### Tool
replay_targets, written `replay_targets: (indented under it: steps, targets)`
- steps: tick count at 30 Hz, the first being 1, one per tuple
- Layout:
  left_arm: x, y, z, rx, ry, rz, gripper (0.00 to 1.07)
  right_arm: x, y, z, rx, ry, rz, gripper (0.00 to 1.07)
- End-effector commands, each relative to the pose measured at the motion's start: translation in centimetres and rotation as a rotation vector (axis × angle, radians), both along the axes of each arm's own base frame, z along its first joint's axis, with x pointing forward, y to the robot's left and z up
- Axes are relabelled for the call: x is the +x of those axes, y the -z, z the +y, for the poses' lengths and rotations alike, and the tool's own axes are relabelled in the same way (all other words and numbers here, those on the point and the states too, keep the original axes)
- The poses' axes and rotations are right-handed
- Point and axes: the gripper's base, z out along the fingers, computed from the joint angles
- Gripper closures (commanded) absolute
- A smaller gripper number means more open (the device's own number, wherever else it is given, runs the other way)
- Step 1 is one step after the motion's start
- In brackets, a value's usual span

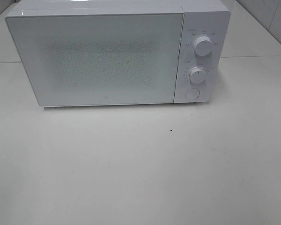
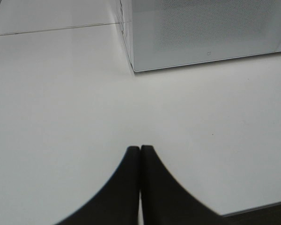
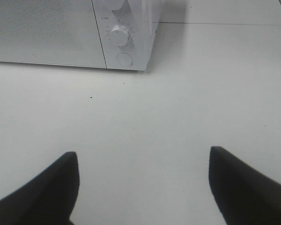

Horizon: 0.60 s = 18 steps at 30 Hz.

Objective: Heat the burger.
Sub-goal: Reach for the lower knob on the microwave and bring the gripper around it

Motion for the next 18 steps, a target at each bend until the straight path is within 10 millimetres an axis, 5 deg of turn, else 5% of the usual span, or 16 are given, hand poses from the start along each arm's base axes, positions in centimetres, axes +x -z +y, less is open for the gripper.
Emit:
replay_targets:
  steps: [1, 9, 18]
  targets:
    - [0.0, 0.0, 0.0, -0.005, 0.001, -0.021, 1.06, -0.4, 0.0, 0.0, 0.000, -0.007, -0.034, 0.35]
    - [0.0, 0.0, 0.0, -0.016, -0.004, -0.018, 1.06, 1.7, -2.4, 0.4, 0.018, -0.009, -0.162, 0.35]
    - [0.0, 0.0, 0.0, -0.016, -0.004, -0.018, 1.06, 7.8, -2.0, 1.7, 0.003, -0.012, -0.191, 0.35]
